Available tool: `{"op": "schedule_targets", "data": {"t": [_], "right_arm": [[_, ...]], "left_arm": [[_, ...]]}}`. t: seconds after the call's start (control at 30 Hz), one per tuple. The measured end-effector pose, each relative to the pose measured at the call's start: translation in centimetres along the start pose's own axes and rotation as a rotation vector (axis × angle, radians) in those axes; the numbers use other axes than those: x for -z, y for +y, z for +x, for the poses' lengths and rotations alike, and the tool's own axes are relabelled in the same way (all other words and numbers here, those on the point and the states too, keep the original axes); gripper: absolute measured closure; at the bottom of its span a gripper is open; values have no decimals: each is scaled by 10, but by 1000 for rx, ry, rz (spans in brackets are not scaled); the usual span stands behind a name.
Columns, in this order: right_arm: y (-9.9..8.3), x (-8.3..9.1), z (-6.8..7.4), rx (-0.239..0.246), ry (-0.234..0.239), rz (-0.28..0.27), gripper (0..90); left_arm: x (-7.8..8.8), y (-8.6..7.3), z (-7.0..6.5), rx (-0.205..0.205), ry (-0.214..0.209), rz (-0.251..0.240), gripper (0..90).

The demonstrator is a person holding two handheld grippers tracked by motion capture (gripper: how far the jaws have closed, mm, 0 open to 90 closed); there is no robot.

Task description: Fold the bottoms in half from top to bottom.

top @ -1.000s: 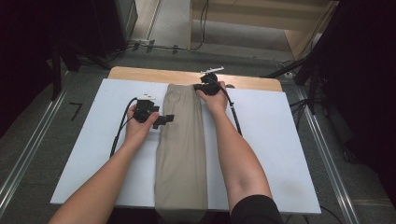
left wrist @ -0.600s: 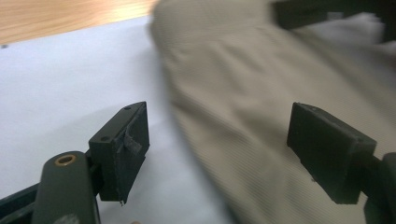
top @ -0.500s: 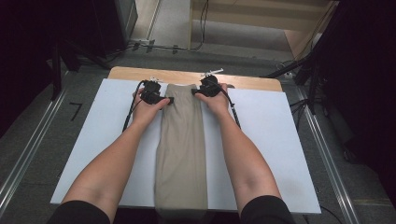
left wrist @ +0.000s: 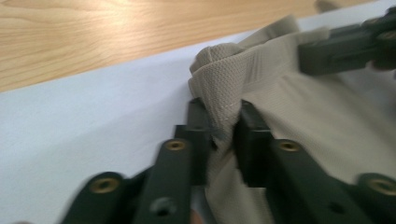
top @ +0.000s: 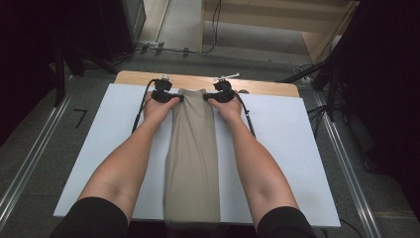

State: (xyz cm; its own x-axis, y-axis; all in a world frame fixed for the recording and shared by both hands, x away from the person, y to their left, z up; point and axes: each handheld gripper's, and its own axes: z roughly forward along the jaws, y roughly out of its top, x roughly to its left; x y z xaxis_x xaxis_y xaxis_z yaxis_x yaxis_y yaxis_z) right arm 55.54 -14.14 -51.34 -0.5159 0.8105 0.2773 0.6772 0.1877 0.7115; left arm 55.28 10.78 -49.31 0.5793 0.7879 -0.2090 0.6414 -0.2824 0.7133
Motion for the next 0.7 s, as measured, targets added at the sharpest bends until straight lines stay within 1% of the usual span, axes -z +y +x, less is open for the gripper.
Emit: {"op": "schedule_targets", "data": {"t": [0.1, 0.13, 0.2, 0.27, 0.37, 0.4, 0.43, 0.53, 0.57, 0.63, 0.7], "right_arm": [[5, 11, 5, 27, -22, -41, 823], [7, 18, 6, 30, -24, -65, 824], [12, 34, 9, 45, -10, -112, 824], [16, 52, 14, 80, 0, -161, 824], [16, 82, 25, 115, 25, -230, 824], [14, 92, 29, 128, 34, -249, 824], [11, 101, 35, 139, 44, -267, 823], [0, 125, 53, 185, 43, -300, 823], [-5, 132, 59, 212, 39, -309, 824], [-16, 143, 70, 232, 44, -322, 824], [-28, 155, 83, 252, 53, -336, 823]], "left_arm": [[12, 9, -7, -44, -10, -46, 823], [17, 12, -9, -47, -22, -68, 823], [28, 16, -12, -50, -53, -113, 823], [41, 20, -17, -79, -78, -155, 821], [63, 21, -27, -102, -128, -212, 817], [70, 19, -31, -114, -137, -234, 816], [77, 17, -35, -135, -146, -244, 815], [96, 4, -46, -171, -181, -271, 812], [102, -1, -50, -179, -185, -279, 813], [111, -13, -58, -196, -194, -286, 812], [122, -24, -64, -203, -207, -301, 809]]}}
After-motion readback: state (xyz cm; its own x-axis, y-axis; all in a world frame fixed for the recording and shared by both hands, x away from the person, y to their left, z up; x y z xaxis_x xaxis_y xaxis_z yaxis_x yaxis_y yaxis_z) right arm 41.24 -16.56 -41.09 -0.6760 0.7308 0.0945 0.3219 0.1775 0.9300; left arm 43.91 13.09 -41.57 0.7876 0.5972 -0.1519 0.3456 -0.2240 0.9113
